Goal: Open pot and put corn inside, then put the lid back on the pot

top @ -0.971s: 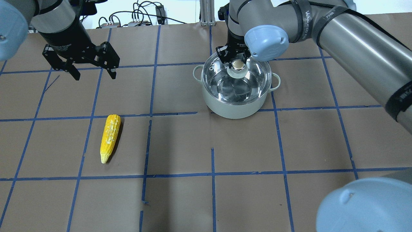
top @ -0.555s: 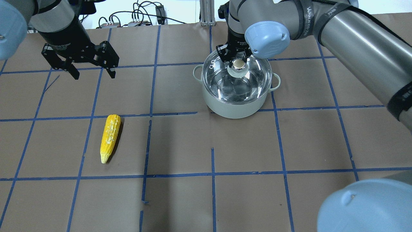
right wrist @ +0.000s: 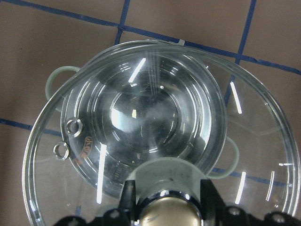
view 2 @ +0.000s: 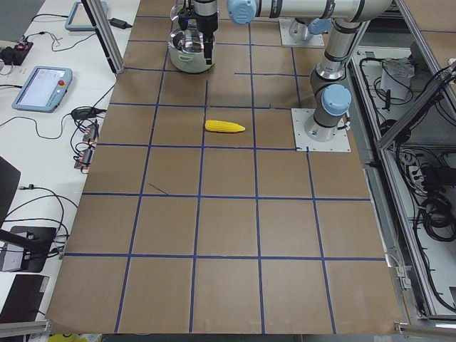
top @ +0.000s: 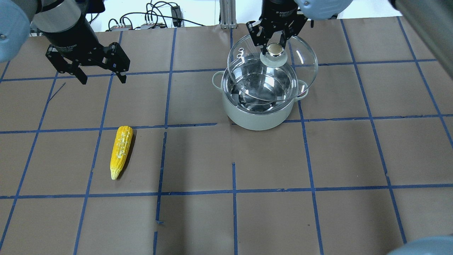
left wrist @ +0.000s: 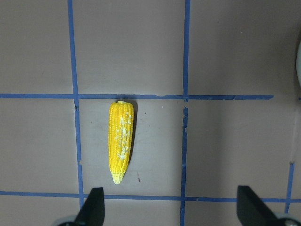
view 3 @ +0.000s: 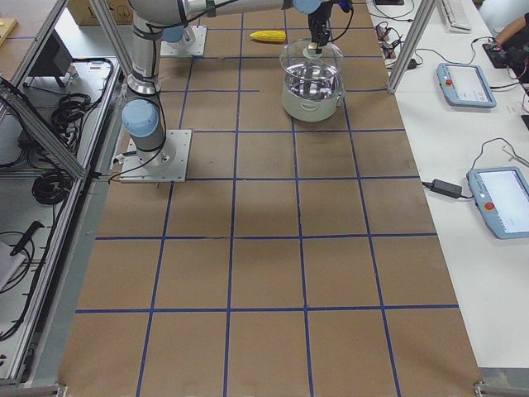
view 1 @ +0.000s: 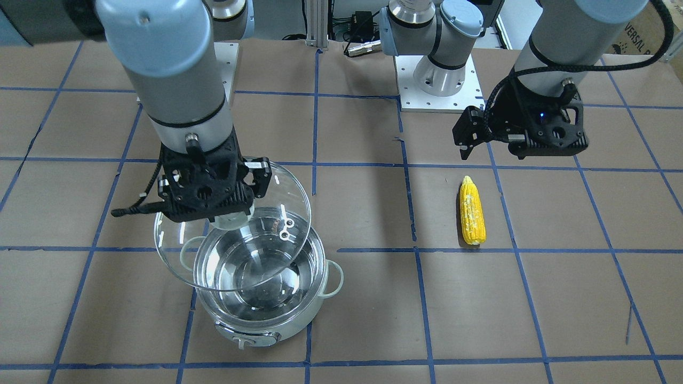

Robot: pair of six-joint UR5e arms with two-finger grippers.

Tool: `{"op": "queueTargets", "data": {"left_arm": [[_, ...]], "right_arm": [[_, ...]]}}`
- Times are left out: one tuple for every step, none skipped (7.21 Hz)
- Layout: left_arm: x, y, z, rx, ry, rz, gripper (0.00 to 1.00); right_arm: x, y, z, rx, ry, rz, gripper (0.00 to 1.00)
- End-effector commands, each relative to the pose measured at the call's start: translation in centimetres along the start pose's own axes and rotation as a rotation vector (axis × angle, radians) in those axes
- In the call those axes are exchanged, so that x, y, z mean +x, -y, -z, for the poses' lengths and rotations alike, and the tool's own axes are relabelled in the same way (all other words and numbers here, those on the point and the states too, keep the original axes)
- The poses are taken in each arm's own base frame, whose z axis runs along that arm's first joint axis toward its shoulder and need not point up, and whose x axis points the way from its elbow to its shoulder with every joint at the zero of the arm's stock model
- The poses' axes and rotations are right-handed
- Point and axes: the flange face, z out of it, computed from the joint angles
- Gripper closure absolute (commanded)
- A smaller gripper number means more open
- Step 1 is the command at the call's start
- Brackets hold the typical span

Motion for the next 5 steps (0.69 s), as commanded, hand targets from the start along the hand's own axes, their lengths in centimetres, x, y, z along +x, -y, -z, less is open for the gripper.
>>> {"op": "queueTargets", "data": {"left_arm": [[-6.8, 3.1, -5.3, -0.098, -0.04, -0.059, 0.0], [-8.1, 3.6, -8.6, -0.149, -0.058, -0.054, 0.0], [-8.4, 4.3, -12.0, -0.145, -0.058, -0.057, 0.0], [-8.7, 4.6, -15.2, -0.112, -0.046, -0.094, 0.0], [-9.3, 4.3, -18.7, -0.098, -0.046, -0.125, 0.0]], "right_arm": [[5.8, -5.0, 2.1, -0.028, 0.012, -0.027, 0.72], [7.5, -7.5, 2.9, -0.026, 0.008, -0.051, 0.72], [8.4, -9.5, 3.3, -0.025, -0.002, -0.071, 0.71], [9.2, -10.2, 1.7, -0.058, 0.003, -0.086, 0.72], [9.5, -11.2, 1.1, -0.07, 0.003, -0.044, 0.72]]}}
